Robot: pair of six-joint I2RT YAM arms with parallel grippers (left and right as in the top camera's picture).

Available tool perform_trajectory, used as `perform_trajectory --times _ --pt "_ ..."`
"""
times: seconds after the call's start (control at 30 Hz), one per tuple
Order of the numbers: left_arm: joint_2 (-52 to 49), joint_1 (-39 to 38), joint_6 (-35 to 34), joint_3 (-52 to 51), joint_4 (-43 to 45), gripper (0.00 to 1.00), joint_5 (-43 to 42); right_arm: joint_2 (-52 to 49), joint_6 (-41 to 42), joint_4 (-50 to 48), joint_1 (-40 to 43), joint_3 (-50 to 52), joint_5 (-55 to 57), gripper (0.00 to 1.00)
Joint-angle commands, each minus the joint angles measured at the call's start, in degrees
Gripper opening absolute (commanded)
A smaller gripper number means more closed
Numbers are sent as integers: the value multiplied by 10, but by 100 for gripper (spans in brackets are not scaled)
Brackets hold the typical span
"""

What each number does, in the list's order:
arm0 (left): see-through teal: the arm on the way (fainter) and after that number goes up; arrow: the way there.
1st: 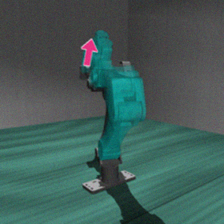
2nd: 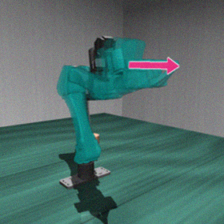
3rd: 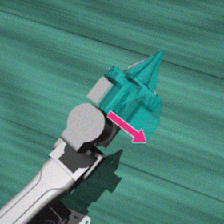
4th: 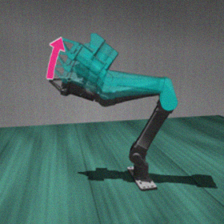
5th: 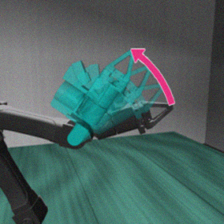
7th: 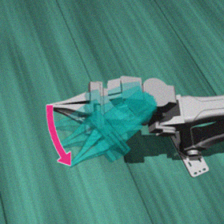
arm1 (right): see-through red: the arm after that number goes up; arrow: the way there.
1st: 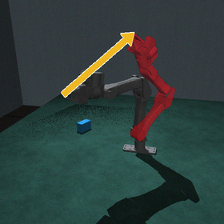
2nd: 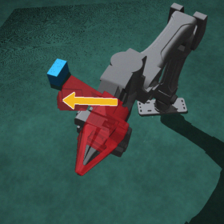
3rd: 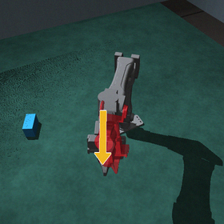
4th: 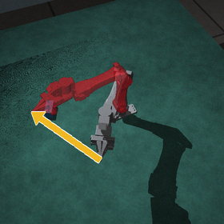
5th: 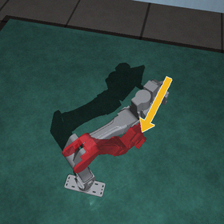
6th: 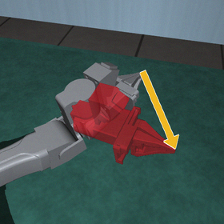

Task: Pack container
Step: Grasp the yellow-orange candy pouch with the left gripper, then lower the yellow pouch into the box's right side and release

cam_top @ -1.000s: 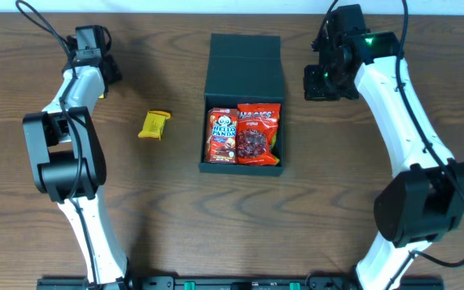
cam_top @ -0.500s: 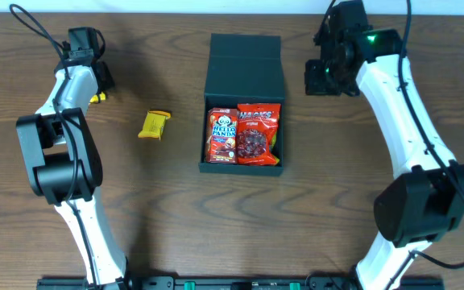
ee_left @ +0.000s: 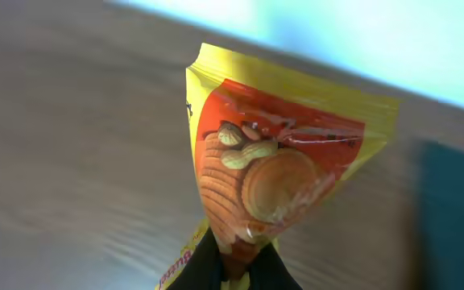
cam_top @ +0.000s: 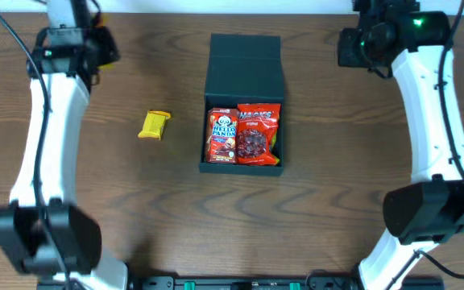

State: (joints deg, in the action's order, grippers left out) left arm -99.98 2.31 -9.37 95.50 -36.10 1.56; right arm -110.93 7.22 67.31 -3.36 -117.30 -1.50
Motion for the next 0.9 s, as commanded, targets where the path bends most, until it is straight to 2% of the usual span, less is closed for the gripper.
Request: perform_trajectory --times 0.0,0.03,0.07,0.17,0.33,0.47,0.67,0.87 --pt "18 -62 -62 3 -35 6 -78 11 -7 -2 14 -12 6 39" --pt "17 -85 -94 2 -51 6 -68 11 -7 -5 17 -12 7 55" --pt "12 -106 -120 2 -65 6 -59 11 -7 -6 20 -12 7 62" --pt "-10 -167 -167 2 -93 6 -55 11 -7 -7 31 -12 6 71" --pt "-59 -273 -188 2 -100 6 -57 11 -7 -4 49 -11 7 71" --pt "-91 -333 -241 2 -101 6 -56 11 -7 3 62 -11 7 71" --pt "-127 -382 -276 2 -119 6 -63 11 -22 19 73 -11 7 70" --pt "-161 -399 -306 2 -150 6 -59 11 -22 22 75 -11 6 70"
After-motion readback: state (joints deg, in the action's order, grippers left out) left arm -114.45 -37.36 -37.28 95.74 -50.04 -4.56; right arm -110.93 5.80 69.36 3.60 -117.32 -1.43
